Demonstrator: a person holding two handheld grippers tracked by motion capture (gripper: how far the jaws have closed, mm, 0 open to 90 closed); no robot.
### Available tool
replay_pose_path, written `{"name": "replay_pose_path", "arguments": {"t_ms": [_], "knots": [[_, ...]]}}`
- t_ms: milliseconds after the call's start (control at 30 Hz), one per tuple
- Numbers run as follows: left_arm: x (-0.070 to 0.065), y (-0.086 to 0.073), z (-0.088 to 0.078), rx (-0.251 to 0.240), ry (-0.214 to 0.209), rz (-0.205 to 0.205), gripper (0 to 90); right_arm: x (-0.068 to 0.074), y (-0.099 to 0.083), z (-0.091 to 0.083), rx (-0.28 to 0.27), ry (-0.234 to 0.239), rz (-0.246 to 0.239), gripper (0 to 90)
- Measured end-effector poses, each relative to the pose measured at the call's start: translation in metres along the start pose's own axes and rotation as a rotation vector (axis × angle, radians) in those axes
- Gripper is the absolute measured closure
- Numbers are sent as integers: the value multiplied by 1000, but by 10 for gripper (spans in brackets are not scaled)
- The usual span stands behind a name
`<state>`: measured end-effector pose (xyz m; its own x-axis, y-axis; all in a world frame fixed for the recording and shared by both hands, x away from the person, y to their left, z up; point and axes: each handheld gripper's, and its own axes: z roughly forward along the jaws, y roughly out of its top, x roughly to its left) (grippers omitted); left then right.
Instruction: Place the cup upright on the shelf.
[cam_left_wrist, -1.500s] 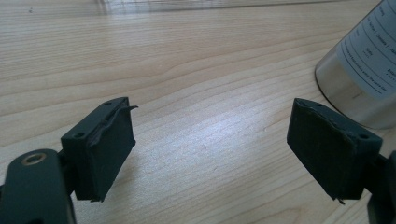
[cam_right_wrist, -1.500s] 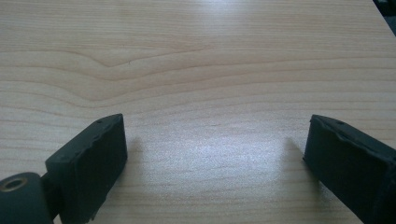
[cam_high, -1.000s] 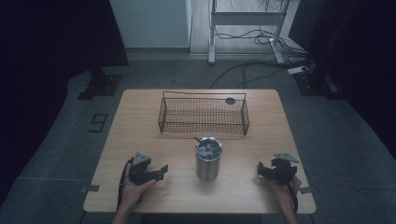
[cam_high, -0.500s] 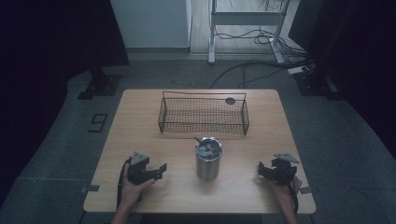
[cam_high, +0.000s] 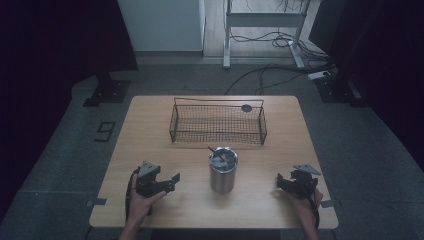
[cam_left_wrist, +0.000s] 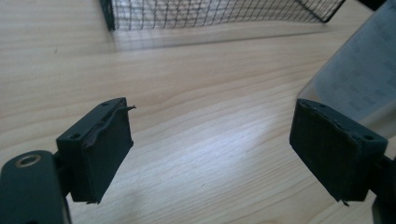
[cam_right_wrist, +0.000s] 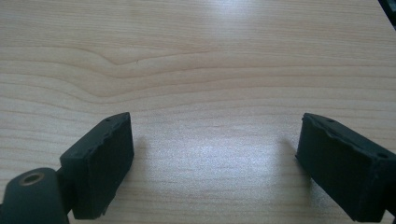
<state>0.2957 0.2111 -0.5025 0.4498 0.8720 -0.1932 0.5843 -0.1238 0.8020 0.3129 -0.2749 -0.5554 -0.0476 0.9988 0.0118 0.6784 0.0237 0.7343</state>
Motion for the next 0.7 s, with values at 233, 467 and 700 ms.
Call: {"name": "replay_pose_path", "arguments": {"t_ms": [233, 467, 700], "knots": [[-13, 9, -4, -23, -34, 26, 115, 0, 0, 0, -3, -4, 4, 119], [-23, 15, -5, -26, -71, 45, 103, 0, 0, -1, -4, -5, 6, 124], [-32, 20, -5, -36, -86, 56, 102, -1, 0, -1, -4, -6, 6, 126]]}}
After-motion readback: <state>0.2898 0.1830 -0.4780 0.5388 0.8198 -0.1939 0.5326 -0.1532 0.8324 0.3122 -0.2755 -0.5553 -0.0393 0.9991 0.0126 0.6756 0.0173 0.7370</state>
